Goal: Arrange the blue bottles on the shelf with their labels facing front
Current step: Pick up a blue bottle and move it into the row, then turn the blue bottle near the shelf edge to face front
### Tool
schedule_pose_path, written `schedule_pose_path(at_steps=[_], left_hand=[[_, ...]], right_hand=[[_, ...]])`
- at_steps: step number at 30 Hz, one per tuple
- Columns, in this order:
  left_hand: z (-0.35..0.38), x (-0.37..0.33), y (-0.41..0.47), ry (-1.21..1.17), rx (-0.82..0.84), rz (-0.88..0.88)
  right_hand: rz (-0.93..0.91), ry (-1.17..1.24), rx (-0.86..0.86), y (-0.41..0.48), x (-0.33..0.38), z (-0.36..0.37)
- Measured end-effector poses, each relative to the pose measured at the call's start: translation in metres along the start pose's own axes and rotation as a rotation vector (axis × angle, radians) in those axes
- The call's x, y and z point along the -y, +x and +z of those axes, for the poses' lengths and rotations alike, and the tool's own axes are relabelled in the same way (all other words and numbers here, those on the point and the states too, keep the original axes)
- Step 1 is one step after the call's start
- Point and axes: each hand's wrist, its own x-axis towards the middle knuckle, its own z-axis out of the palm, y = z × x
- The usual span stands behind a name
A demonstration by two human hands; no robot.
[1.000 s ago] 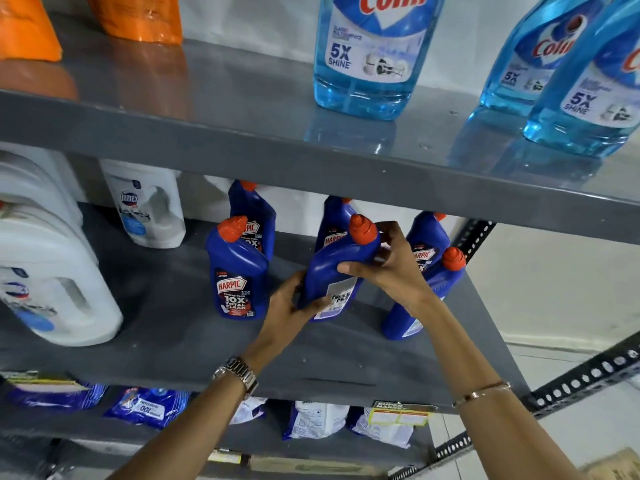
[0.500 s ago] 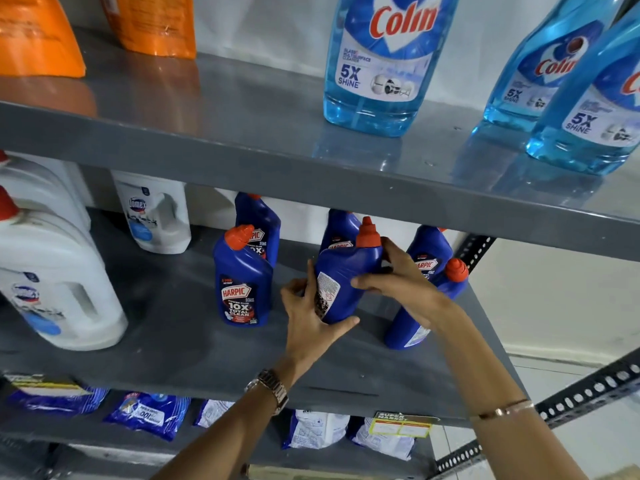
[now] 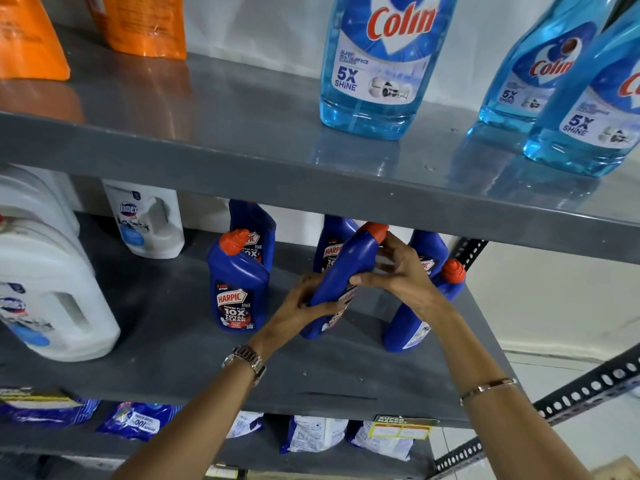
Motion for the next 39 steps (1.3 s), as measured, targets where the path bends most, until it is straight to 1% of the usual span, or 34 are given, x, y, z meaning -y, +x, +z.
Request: schedule_pose_path(at_steps=[2,4,9,14,17,18,19,20,21,22,23,24,25,26,27,28,30,32,35,37,39], left_hand=[[-0.004,-0.002,0.001,-0.029,0.073,0.01],[-0.007,0.0,0.004,-0.007,0.08,-0.007],[-0.014,0.018,0.003,0.13,0.084,-0.079],[-0.014,0.029,0.0,0.133,0.03,-0.084],[-0.012,0.029,-0.003,0.126,0.015,-0.088],[-0.01,0.031,-0.006,0.113,-0.018,-0.073],[-0.004,0.034,-0.01,0.082,-0.087,-0.034],[0.002,0.039,-0.017,0.042,-0.2,0.023],[0.011,0.044,-0.024,0.012,-0.338,0.082],[0.022,0.05,-0.032,0.01,-0.474,0.142],[0.032,0.057,-0.04,0.032,-0.575,0.202],[0.045,0.063,-0.046,0.066,-0.621,0.256],[0.058,0.067,-0.05,0.098,-0.61,0.296],[0.07,0.067,-0.051,0.124,-0.552,0.312],[0.084,0.067,-0.048,0.133,-0.46,0.299],[0.096,0.066,-0.043,0.133,-0.355,0.27],[0.117,0.065,-0.026,0.13,-0.181,0.188],[0.13,0.065,-0.004,0.178,-0.102,0.099],[0.141,0.064,0.023,0.262,-0.068,0.023],[0.145,0.061,0.034,0.274,-0.108,0.02],[0.146,0.062,0.041,0.299,-0.171,0.018]], right_hand=[[-0.006,-0.052,-0.116,0.001,-0.007,0.008],[-0.012,-0.102,-0.183,0.0,-0.016,0.018],[0.023,-0.325,-0.226,-0.007,-0.04,0.042],[0.055,-0.323,-0.287,-0.007,-0.049,0.052],[0.038,-0.301,-0.282,-0.012,-0.051,0.056],[0.017,-0.31,-0.278,-0.017,-0.051,0.057],[-0.017,-0.319,-0.297,-0.024,-0.051,0.058],[-0.066,-0.311,-0.351,-0.033,-0.052,0.058],[-0.115,-0.286,-0.443,-0.043,-0.054,0.056],[-0.147,-0.251,-0.567,-0.054,-0.057,0.051],[-0.16,-0.21,-0.705,-0.064,-0.06,0.044],[-0.153,-0.166,-0.838,-0.073,-0.063,0.034],[-0.134,-0.111,-0.945,-0.078,-0.066,0.022],[-0.104,-0.049,-1.009,-0.081,-0.07,0.01],[-0.065,0.001,-1.027,-0.081,-0.073,-0.005],[-0.026,0.031,-0.997,-0.08,-0.075,-0.019],[0.051,0.064,-0.835,-0.073,-0.081,-0.047],[0.133,0.141,-0.621,-0.063,-0.086,-0.068],[0.198,0.262,-0.39,-0.058,-0.096,-0.081],[0.208,0.323,-0.298,-0.059,-0.101,-0.083],[0.184,0.286,-0.249,-0.06,-0.104,-0.085]])
